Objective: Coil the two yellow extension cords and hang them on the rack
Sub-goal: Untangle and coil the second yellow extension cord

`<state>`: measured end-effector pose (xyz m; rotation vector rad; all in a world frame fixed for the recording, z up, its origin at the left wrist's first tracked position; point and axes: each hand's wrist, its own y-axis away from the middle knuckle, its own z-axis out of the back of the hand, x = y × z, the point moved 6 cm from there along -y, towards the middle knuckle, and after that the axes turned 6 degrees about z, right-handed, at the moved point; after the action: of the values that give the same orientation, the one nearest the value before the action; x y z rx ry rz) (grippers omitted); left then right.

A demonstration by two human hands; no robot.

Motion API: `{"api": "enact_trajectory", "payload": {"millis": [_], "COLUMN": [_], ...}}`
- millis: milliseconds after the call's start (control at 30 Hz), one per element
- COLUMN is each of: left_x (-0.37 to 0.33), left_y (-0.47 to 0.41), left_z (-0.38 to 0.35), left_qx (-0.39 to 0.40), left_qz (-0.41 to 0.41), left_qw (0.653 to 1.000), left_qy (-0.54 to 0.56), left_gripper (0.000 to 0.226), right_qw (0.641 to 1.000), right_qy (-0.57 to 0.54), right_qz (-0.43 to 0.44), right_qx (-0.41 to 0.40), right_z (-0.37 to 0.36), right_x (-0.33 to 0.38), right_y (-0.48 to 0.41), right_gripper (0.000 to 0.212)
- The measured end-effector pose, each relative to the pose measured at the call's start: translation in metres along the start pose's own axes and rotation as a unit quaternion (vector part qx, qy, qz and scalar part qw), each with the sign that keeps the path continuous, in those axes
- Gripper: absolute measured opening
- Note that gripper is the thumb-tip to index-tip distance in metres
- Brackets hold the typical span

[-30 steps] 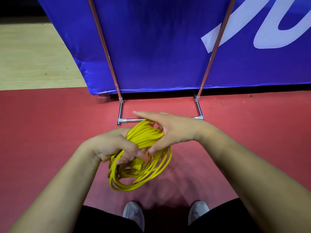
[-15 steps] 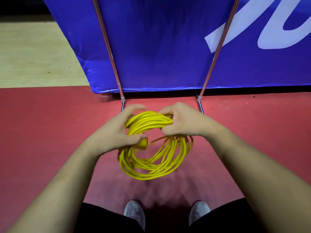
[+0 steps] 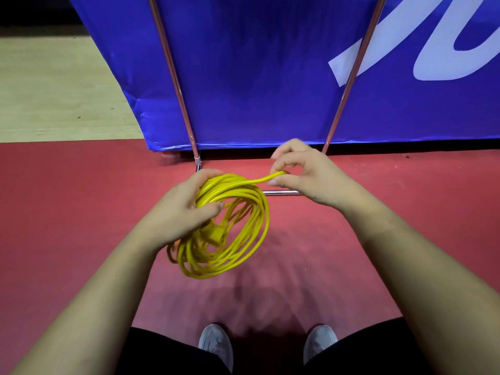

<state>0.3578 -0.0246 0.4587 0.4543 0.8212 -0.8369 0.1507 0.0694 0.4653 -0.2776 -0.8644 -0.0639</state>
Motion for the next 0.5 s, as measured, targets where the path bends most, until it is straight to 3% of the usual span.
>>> {"api": "enact_trajectory", "payload": {"millis": [67,133,233,300,500], "left_x": [0.0,-0.004,-0.009,-0.01,-0.019], "left_y": [0.0,0.001,0.005,0.007,0.006], "left_z": [-0.005,-0.011,-0.016,-0.018,-0.022], "left_qx": [0.04,0.068,0.086,0.088,0.072], "left_qz": [0.001,-0.019,-0.051,-0.063,-0.073], "left_qw": [0.999,0.997,0.994,0.993,0.994], "left_qy": [-0.013,-0.04,-0.052,-0.049,-0.029], "left_gripper": [0.046,0.044,0.047,0.048,0.044], "right_qw": [0.995,0.994,0.996,0.98,0.971], "right_qy": [0.073,0.076,-0.041,-0.148,-0.187], "right_qz": [0.011,-0.004,-0.07,-0.13,-0.152], "right_qx": [-0.063,-0.08,-0.048,-0.018,0.001], "right_z": [0.003,-0.003,-0.024,-0.037,-0.047], "right_x": [0.005,0.009,0.011,0.006,-0.009], "right_y": [-0.004,-0.007,-0.01,-0.008,-0.006], "right_gripper": [0.008,0.014,0.028,0.022,0.016]}}
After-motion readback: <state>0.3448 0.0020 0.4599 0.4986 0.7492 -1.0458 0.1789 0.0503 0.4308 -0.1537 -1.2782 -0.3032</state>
